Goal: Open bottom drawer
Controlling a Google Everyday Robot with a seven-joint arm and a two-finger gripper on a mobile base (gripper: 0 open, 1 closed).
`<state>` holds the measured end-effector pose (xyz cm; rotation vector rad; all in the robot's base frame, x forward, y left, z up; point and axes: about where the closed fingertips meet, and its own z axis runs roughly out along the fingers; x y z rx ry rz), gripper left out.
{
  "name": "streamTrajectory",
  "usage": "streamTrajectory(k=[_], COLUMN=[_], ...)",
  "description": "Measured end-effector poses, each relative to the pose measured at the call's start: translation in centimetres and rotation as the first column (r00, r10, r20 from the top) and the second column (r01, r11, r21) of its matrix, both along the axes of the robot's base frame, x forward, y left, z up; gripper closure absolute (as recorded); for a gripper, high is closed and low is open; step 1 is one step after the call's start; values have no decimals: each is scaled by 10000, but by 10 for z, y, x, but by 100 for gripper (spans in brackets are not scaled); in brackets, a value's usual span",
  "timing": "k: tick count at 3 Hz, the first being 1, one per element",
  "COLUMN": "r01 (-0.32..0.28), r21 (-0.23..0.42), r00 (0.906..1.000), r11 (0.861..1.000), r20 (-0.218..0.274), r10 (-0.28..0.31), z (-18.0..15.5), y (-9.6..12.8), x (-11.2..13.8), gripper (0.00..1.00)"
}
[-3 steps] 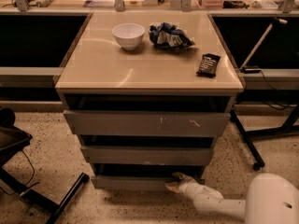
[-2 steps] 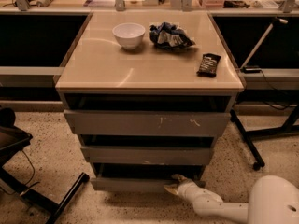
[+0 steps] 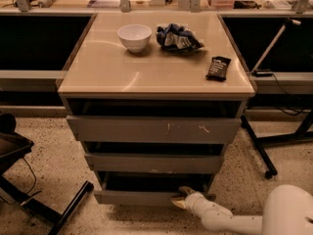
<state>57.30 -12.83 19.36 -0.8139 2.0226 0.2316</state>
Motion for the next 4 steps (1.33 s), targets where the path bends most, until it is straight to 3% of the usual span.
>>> streamTrajectory(k=[1,2,3,4], r01=[-33,-429,-430,-468], r21=[-44,-205,-207,-279], r00=[10000,9990,9990,9989], r11=[10000,9989,9989,9985], r20=[21,78,78,44], r10=[33,431,432,470], z=[-2,-9,-3,-9], y=[0,6,6,2], x=[-1,-19,-20,-37], gripper=[100,100,100,100])
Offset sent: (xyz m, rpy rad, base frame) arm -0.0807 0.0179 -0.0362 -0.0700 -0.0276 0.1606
